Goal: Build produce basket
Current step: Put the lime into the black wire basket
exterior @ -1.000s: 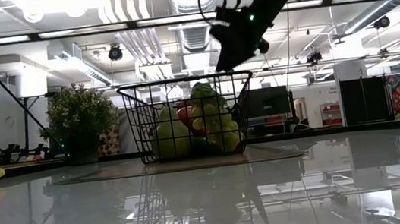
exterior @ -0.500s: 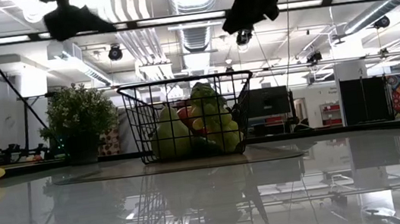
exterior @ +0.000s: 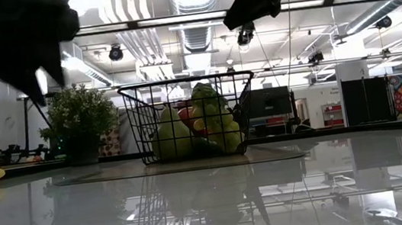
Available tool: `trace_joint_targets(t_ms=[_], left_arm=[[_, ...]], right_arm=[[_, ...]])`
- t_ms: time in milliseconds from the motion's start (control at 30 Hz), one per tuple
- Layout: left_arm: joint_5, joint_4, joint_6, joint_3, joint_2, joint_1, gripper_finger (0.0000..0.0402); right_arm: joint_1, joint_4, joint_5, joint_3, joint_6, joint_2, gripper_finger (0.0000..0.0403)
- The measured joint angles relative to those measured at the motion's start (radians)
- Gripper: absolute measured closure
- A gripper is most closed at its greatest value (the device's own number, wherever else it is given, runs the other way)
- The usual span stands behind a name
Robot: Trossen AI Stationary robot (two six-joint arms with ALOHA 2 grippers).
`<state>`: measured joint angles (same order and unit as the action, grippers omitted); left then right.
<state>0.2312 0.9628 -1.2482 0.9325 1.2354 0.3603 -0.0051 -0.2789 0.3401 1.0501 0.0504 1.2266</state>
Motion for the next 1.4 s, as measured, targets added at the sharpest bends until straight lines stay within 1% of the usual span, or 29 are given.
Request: trace_joint_targets(t_ms=[100, 200, 267, 367, 567, 767, 1100, 1267, 1400], left_arm=[[-0.132, 0.092, 0.024, 0.017, 0.06, 0.011, 0.0073], [-0.238, 0.157, 0.155, 0.031, 0.111, 0.038, 0.0073], [-0.269, 0.185, 0.24, 0.035, 0.137, 0.064, 0.0073], [-0.275, 0.22, 0.296, 0.034, 0.153, 0.088, 0.0073], [-0.287, 0.253, 0.302, 0.028, 0.156, 0.106, 0.0073], [-0.283, 0.25, 0.289, 0.02, 0.155, 0.107, 0.0073], [-0.282, 0.243, 0.277, -0.048, 0.155, 0.123, 0.0073], [-0.281, 0.216, 0.264, -0.075, 0.154, 0.129, 0.0073], [-0.28, 0.206, 0.26, -0.076, 0.154, 0.134, 0.0082]], right_arm=[[-0.001, 0.0, 0.0, -0.008, 0.003, 0.0, 0.027], [-0.001, 0.009, 0.0, -0.016, 0.004, 0.0, 0.0268], [-0.001, 0.021, 0.0, -0.025, 0.004, 0.0, 0.0269], [-0.001, 0.03, 0.0, -0.034, 0.004, 0.0, 0.0271], [-0.001, 0.031, 0.0, -0.037, 0.014, 0.0, 0.0266], [-0.001, 0.03, 0.0, -0.037, 0.019, 0.0, 0.0271], [-0.001, 0.025, 0.0, -0.041, 0.03, 0.0, 0.0261], [-0.001, 0.024, 0.0, -0.041, 0.03, 0.0, 0.0265], [-0.001, 0.024, 0.0, -0.041, 0.03, 0.0, 0.027]])
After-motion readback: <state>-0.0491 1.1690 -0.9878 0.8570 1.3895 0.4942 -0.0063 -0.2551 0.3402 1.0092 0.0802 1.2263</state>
